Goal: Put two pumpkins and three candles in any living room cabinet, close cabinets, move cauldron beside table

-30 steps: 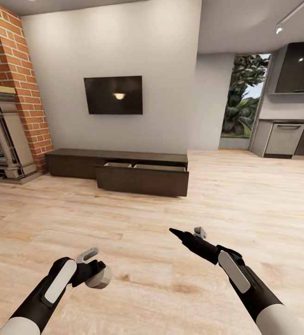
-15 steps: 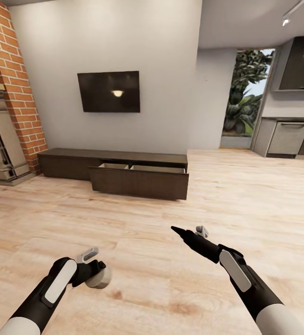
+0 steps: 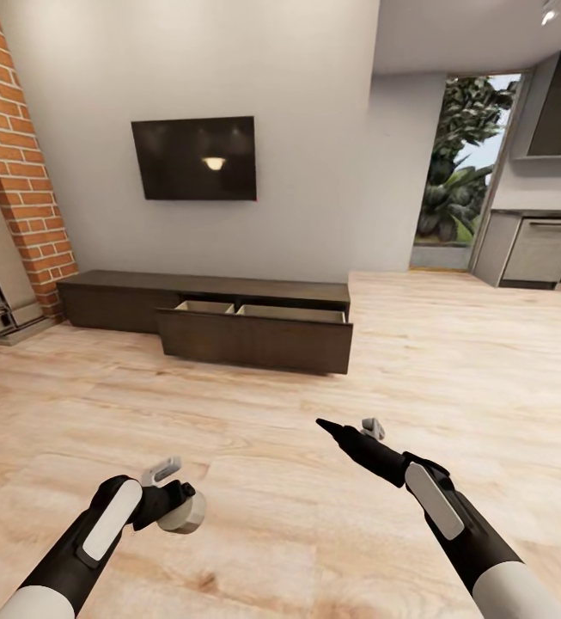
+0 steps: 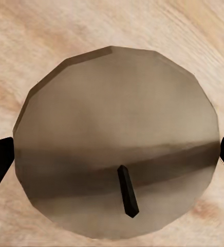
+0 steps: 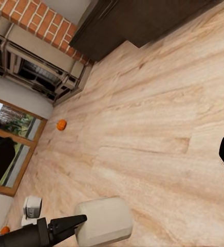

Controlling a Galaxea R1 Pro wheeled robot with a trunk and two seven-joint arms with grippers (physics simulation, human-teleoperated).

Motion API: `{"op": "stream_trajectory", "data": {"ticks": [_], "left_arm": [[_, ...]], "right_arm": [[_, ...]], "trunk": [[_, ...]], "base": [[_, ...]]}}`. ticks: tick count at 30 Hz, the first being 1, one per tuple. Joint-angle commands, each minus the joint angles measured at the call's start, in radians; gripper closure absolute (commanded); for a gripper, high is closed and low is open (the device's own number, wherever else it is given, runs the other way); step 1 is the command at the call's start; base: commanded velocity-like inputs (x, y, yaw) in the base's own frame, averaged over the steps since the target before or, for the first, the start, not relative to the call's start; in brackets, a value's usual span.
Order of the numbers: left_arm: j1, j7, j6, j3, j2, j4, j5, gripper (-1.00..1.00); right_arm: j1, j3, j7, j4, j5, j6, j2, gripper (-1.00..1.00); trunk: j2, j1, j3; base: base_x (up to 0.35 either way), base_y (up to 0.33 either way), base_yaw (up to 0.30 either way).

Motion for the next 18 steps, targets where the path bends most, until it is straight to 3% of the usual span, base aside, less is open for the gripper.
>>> {"op": "stream_trajectory", "data": {"ticks": [1,11,18], "left_arm": [[-0.001,0.01,-0.001,-0.003,0.001,-0.001,0.012,1.0],[-0.001,0.009,-0.001,-0.003,0.003,-0.003,0.012,1.0],[-0.001,0.009,-0.001,-0.003,0.003,-0.003,0.012,1.0]], "right_arm": [[-0.001,0.002,0.0,0.0,-0.006,0.003,-0.001,-1.0],[-0.001,0.003,0.007,0.001,-0.006,0.002,-0.002,-1.0],[-0.001,0.002,0.009,0.015,-0.006,0.002,-0.004,-1.0]], "trunk": [[0.0,0.0,-0.003],[0.0,0.0,-0.01],[0.0,0.0,-0.01]], "base": [[0.312,0.0,0.0],[0.312,0.0,-0.016],[0.312,0.0,-0.229]]}}
